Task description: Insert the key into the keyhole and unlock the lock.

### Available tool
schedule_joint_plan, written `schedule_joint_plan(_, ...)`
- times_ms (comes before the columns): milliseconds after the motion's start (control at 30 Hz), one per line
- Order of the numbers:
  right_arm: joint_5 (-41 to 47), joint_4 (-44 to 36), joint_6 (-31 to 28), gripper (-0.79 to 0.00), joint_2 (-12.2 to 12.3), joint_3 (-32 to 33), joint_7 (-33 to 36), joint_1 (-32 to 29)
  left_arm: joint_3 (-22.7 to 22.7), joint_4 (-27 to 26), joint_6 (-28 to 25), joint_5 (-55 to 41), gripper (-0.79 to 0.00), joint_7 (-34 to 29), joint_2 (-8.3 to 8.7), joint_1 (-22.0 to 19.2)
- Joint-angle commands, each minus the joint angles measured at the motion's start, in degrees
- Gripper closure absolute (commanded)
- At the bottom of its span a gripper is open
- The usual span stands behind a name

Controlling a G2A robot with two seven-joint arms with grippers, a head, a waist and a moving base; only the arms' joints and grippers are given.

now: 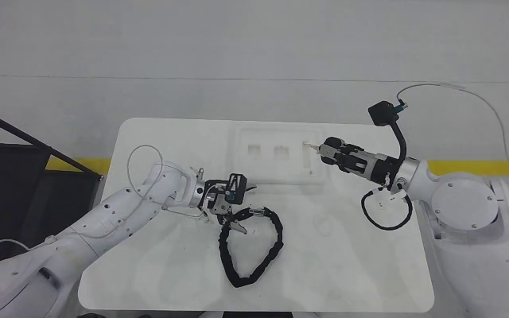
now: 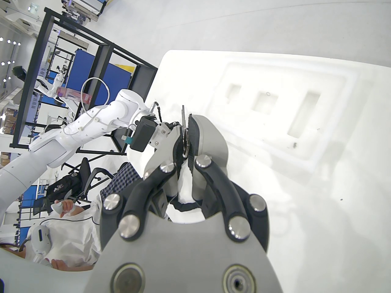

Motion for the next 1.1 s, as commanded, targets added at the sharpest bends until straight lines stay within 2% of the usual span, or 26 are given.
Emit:
schedule_joint_plan(0,0.0,0.0,0.0,0.000,0.0,0.0,0.0,0.0,-0.6,-0.9,1.3,0.0,-0.785,-0.6,0.14,1.1)
schedule_joint_plan(300,0.0,0.0,0.0,0.000,0.0,0.0,0.0,0.0,-1.5,-0.8,6.2,3.0,-0.785,0.6,-0.34,5.9)
schedule_joint_plan(567,0.0,0.0,0.0,0.000,0.0,0.0,0.0,0.0,-2.2,1.7,7.4,4.5,-0.785,0.0,-1.72,7.0)
schedule_joint_plan(633,0.0,0.0,0.0,0.000,0.0,0.0,0.0,0.0,-2.4,2.0,7.3,5.2,-0.714,0.0,-2.03,7.0)
schedule_joint_plan(767,0.0,0.0,0.0,0.000,0.0,0.0,0.0,0.0,-2.9,2.7,7.5,6.1,-0.733,0.2,-2.55,7.4)
schedule_joint_plan(967,0.0,0.0,0.0,0.000,0.0,0.0,0.0,0.0,-3.8,3.6,8.2,6.9,-0.616,0.0,-3.33,7.9)
schedule_joint_plan(1067,0.0,0.0,0.0,0.000,0.0,0.0,0.0,0.0,-4.2,3.8,8.7,7.3,-0.591,-0.5,-3.72,8.1)
